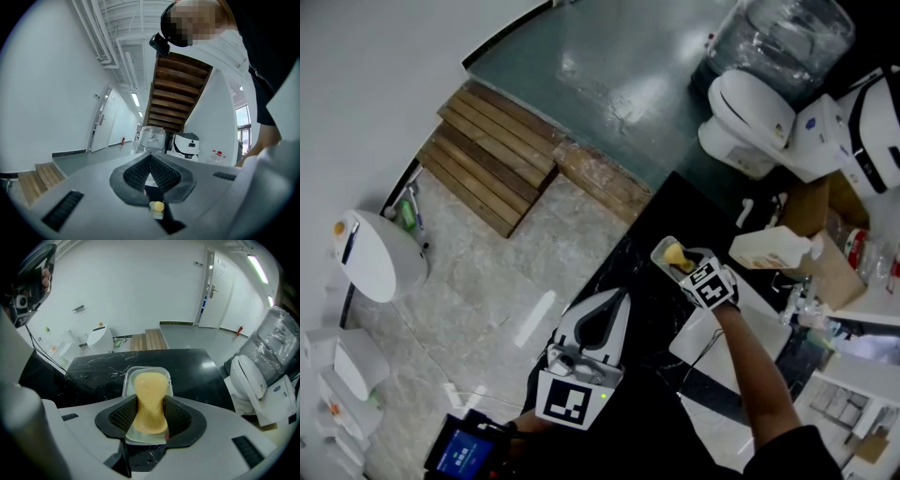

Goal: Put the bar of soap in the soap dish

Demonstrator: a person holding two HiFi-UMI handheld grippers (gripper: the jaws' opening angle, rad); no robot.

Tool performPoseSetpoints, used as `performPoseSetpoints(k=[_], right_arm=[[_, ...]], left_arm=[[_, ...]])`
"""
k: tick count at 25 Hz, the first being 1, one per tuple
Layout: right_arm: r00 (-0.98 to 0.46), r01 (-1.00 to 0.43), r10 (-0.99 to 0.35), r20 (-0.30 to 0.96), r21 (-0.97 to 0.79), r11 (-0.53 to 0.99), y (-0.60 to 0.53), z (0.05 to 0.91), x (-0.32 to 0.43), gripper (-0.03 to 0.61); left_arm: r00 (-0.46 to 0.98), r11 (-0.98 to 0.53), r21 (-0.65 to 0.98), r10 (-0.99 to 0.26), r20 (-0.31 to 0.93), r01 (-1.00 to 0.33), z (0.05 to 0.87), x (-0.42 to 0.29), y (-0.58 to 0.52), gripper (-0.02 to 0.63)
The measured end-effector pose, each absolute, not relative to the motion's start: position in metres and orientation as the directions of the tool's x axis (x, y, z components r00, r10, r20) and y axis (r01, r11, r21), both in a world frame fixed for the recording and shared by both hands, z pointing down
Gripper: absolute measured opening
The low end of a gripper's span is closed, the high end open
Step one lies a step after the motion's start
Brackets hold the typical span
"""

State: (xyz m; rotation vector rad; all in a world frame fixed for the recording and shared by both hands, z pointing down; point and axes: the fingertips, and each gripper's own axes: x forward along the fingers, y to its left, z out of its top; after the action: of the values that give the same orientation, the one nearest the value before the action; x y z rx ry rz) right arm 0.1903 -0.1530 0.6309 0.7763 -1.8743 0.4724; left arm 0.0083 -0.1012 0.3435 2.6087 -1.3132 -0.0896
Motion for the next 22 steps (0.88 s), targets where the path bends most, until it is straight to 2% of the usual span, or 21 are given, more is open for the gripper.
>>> performPoseSetpoints(k=[11,22], right_arm=[[-0.251,-0.676,-0.255,0.934,0.02,0.737,-0.154,0.634,0.192,0.184],[-0.284,-0.663,-0.243,0.927,-0.006,0.749,-0.152,0.635,0.191,0.184]], left_arm=[[0.585,-0.561,0.232,-0.81,0.042,-0.795,0.342,0.002,-0.098,0.0],[0.576,-0.543,0.268,-0.815,0.064,-0.796,0.349,-0.006,-0.094,0.0]])
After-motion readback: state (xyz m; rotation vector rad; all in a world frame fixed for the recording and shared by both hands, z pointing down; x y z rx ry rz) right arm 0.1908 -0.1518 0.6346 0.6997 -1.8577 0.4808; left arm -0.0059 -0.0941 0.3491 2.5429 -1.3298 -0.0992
